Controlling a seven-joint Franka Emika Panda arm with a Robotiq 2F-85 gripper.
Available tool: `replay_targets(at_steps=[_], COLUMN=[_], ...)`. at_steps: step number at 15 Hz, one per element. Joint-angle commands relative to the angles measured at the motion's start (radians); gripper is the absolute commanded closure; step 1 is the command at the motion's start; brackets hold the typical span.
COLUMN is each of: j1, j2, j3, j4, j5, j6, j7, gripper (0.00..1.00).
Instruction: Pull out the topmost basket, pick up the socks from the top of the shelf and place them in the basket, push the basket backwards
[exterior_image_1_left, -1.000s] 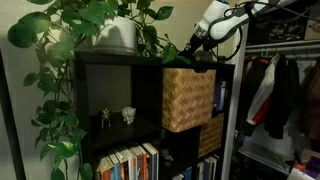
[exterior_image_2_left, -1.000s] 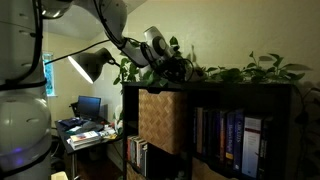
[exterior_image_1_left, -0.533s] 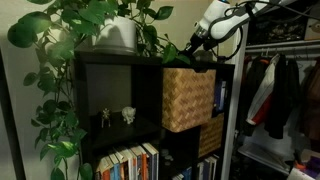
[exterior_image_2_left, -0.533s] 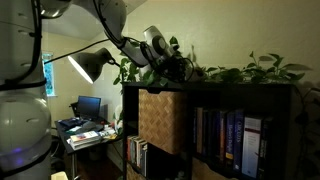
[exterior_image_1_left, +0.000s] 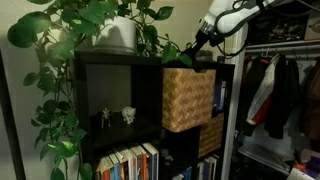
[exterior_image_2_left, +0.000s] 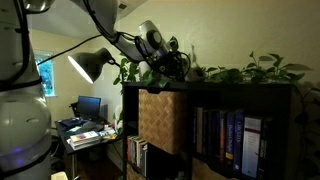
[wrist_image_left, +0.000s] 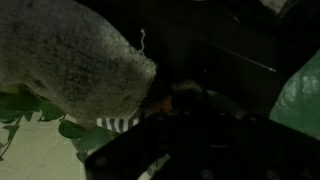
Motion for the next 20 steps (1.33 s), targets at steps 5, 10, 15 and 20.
replay_targets(at_steps=[5, 10, 15, 20], j1=[0.033, 0.069, 0.100, 0.108], j2=[-0.199, -0.235, -0.202, -0.168], j3=[0.000, -0.005, -0.020, -0.032], j4=[-0.107, -0.134, -0.151, -0.170], j5=[0.031, 0.063, 0.113, 0.151], j6=[-0.228, -0.399, -0.411, -0.322], j7=[-0.040, -0.102, -0.165, -0.202], gripper=[0.91, 0.91, 0.92, 0.60])
